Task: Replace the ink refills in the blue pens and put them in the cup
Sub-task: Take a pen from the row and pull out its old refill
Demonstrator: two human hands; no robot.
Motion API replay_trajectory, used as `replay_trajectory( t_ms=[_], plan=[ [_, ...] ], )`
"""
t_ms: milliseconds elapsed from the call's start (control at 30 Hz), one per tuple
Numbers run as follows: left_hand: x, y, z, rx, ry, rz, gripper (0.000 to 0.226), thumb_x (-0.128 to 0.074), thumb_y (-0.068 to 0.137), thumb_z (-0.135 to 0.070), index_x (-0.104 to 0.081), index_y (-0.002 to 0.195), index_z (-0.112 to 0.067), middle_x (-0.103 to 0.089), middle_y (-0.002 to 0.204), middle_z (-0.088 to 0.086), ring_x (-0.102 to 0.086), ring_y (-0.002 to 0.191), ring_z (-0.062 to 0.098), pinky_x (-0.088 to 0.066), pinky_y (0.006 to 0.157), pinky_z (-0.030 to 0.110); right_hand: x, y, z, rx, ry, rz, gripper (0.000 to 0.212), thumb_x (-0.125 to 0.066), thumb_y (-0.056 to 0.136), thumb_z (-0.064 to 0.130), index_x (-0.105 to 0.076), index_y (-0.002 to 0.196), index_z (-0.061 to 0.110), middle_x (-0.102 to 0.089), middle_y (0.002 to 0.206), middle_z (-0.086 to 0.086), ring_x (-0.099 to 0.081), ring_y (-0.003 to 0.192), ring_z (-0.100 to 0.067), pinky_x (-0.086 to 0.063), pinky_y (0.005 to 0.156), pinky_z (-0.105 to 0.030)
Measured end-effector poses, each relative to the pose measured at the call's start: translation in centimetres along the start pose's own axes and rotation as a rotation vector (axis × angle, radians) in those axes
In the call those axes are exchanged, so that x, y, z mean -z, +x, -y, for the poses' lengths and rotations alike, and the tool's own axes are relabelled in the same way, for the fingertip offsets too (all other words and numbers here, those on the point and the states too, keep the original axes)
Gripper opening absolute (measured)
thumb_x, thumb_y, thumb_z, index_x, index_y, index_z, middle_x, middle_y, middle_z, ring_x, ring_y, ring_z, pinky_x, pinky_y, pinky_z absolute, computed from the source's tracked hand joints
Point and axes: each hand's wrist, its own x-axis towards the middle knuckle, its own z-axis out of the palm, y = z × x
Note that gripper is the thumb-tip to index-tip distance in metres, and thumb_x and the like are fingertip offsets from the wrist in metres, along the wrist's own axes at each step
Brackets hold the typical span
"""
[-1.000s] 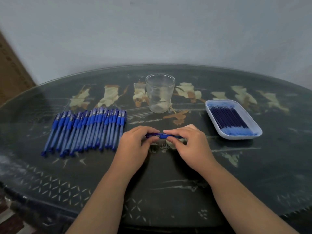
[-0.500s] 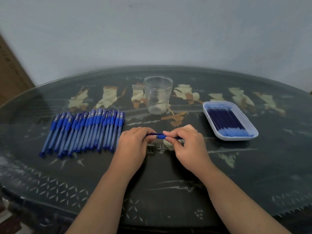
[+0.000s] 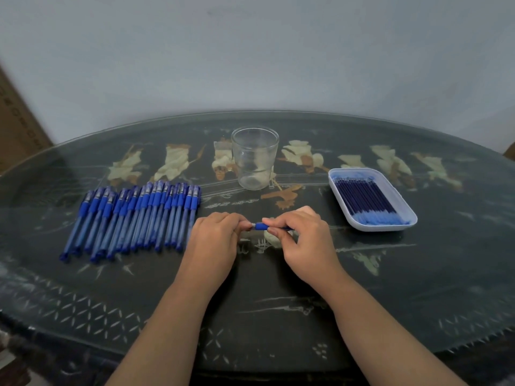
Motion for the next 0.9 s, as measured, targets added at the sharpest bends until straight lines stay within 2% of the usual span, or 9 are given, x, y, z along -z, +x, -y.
replay_trajectory(
  t_ms=[67,133,200,267,333,500,700,900],
  plan=[
    [0.2,0.2,0.0,0.056,0.000,0.034,0.016,-0.058,0.094,-0.007,-0.070,0.091,-0.018,-0.050,0.076,-0.019,-0.056,0.072,0.009,-0.049,0.074,0.028,0.3,0.1,-0.2,-0.004,-0.004,-0.032,0.013,-0.072,0.082,0.011,-0.077,0.089,0.021,-0.063,0.078,0.023,-0.057,0.084,-0.012,-0.050,0.075,-0.045],
    [0.6,0.2,0.4,0.234,-0.064,0.019,0.020,-0.050,0.099,-0.012,-0.067,0.093,-0.020,-0.048,0.076,-0.021,-0.049,0.072,-0.001,-0.039,0.070,0.010,0.8,0.3,-0.8,-0.064,0.013,-0.081,0.015,-0.075,0.082,0.007,-0.077,0.087,0.021,-0.060,0.078,0.028,-0.058,0.086,-0.012,-0.051,0.078,-0.046],
    [0.6,0.0,0.4,0.263,-0.076,0.008,0.022,-0.046,0.101,-0.018,-0.066,0.093,-0.020,-0.042,0.073,-0.023,-0.043,0.070,-0.002,-0.035,0.066,0.013,1.0,0.3,-0.8,-0.075,0.017,-0.085,0.018,-0.076,0.082,0.005,-0.077,0.088,0.021,-0.059,0.078,0.030,-0.058,0.088,-0.012,-0.050,0.079,-0.048],
    [0.2,-0.1,0.3,0.199,-0.052,0.005,0.022,-0.048,0.101,-0.018,-0.069,0.097,-0.016,-0.042,0.074,-0.022,-0.044,0.072,0.005,-0.036,0.072,0.023,0.9,0.2,-0.5,-0.061,0.002,-0.077,0.018,-0.075,0.082,0.005,-0.077,0.089,0.022,-0.057,0.078,0.032,-0.057,0.088,-0.012,-0.050,0.079,-0.050],
    [-0.1,-0.1,0.5,0.182,-0.046,0.002,0.022,-0.049,0.100,-0.019,-0.070,0.100,-0.014,-0.046,0.078,-0.017,-0.049,0.076,0.012,-0.041,0.076,0.032,0.9,0.3,-0.4,-0.085,0.007,-0.079,0.018,-0.075,0.083,0.005,-0.076,0.089,0.023,-0.057,0.078,0.033,-0.057,0.088,-0.011,-0.050,0.080,-0.050],
    [-0.4,0.0,1.1,0.166,-0.044,0.025,0.019,-0.055,0.096,-0.025,-0.069,0.106,-0.016,-0.066,0.097,-0.007,-0.058,0.093,0.016,-0.046,0.088,0.041,1.1,0.3,-0.4,-0.134,-0.008,-0.085,0.017,-0.073,0.086,0.009,-0.074,0.093,0.025,-0.060,0.084,0.031,-0.056,0.092,-0.006,-0.049,0.086,-0.047],
    [-0.8,0.2,1.1,0.160,0.008,0.073,0.018,-0.062,0.092,-0.025,-0.067,0.110,-0.022,-0.065,0.109,-0.007,-0.055,0.107,0.015,-0.031,0.089,0.028,1.1,0.4,-0.1,-0.188,-0.020,-0.081,0.016,-0.070,0.088,0.013,-0.072,0.097,0.026,-0.057,0.085,0.034,-0.055,0.092,-0.004,-0.048,0.090,-0.045],
    [-1.3,0.5,1.2,0.186,0.081,0.077,0.020,-0.065,0.090,-0.035,-0.069,0.108,-0.029,-0.057,0.103,-0.010,-0.050,0.108,0.012,-0.026,0.089,0.027,1.2,0.5,0.4,-0.227,-0.022,-0.071,0.016,-0.070,0.089,0.015,-0.072,0.099,0.027,-0.055,0.085,0.033,-0.056,0.094,-0.007,-0.047,0.092,-0.045]
  ],
)
